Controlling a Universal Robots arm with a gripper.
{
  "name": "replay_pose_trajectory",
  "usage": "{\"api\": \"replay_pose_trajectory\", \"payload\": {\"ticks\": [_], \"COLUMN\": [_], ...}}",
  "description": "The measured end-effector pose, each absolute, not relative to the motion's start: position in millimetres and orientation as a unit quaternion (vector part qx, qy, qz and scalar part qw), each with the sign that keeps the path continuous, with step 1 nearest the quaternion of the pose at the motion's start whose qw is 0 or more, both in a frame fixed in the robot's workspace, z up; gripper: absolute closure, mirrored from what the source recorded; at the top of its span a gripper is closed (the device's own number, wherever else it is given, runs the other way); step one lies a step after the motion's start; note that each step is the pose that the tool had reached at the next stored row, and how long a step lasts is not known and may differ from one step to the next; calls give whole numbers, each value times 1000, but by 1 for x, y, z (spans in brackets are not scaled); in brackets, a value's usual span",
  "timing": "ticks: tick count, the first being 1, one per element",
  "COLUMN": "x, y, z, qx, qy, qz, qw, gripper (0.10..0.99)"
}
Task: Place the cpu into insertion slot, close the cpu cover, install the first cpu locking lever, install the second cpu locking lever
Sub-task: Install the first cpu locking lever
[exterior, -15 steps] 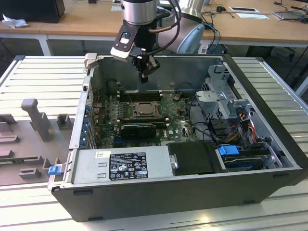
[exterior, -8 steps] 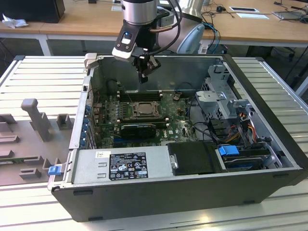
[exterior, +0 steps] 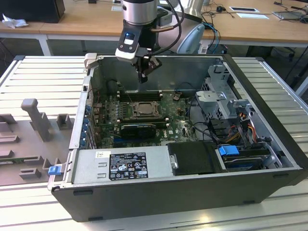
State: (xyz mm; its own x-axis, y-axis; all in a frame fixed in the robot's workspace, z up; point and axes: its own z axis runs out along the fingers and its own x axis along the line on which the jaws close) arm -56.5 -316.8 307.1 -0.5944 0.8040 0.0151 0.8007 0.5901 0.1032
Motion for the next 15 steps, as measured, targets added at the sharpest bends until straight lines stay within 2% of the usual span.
{"api": "replay_pose_trajectory", "payload": {"ticks": [15], "x": [-57], "y": [-317], "z": [307], "qx": [394], "qy": [918], "qz": [51], "qw": [13], "gripper": [980]}}
